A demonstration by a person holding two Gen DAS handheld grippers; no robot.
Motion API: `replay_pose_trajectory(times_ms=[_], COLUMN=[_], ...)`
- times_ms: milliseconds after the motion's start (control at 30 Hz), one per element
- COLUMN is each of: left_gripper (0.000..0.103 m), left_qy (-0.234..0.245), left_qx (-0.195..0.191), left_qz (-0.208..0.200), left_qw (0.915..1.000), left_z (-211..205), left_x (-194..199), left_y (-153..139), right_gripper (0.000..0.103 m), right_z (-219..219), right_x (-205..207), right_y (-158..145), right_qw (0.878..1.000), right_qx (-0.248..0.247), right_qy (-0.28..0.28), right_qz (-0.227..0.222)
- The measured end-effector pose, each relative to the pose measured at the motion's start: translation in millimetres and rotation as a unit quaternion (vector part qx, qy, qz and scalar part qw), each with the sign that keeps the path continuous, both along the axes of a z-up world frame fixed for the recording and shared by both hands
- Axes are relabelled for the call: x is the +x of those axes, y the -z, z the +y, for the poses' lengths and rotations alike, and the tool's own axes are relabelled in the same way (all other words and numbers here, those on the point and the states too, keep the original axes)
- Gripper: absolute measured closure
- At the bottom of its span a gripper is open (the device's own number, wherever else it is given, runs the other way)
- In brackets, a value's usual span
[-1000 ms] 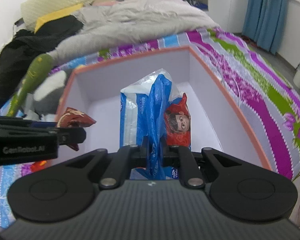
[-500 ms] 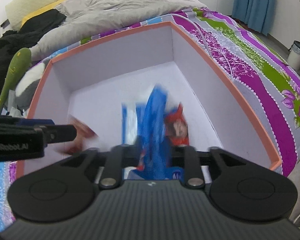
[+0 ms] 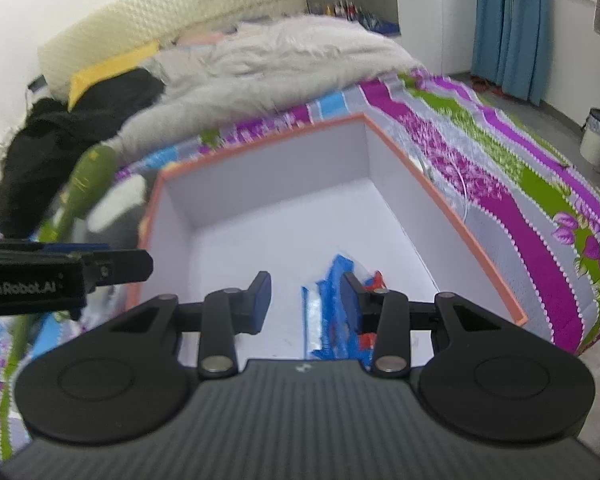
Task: Organize soft objects
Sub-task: 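Open both grippers to drop the packet and tissue pack into the pink box, then withdraw both grippers from the box back toward the pile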
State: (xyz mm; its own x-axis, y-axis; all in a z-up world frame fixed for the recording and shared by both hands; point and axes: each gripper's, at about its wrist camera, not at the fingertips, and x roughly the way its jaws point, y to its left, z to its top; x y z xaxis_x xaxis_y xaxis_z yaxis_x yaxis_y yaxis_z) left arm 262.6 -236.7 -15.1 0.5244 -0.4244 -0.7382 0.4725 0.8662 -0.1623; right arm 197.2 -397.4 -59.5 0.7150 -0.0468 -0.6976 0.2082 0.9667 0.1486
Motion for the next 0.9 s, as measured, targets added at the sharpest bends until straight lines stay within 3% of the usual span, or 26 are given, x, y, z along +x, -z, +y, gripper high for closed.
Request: replay_pose_trajectory(times_ms=[433,900], left_gripper=[0.052,0.052], left_qy=[-0.017,-0.061], left_qx=[-0.025,-0.043], left_qz=[-0.063,-0.077], left_qw=[0.9975,0.9943], left_z=[72.6,150.6], left_x=[-80.1,-145.5], left_y=[-55.5,-64.5], right_gripper=[0.062,0.062], right_z=[54.2,114.6], right_x=[-61.2,-110.9], right_y=[-61.9,-74.0], right_qw=[0.997,0.992], right_qx=[-0.011,-0.009], right_qy=[-0.021,-0.063], right_qz=[-0.08,-0.109])
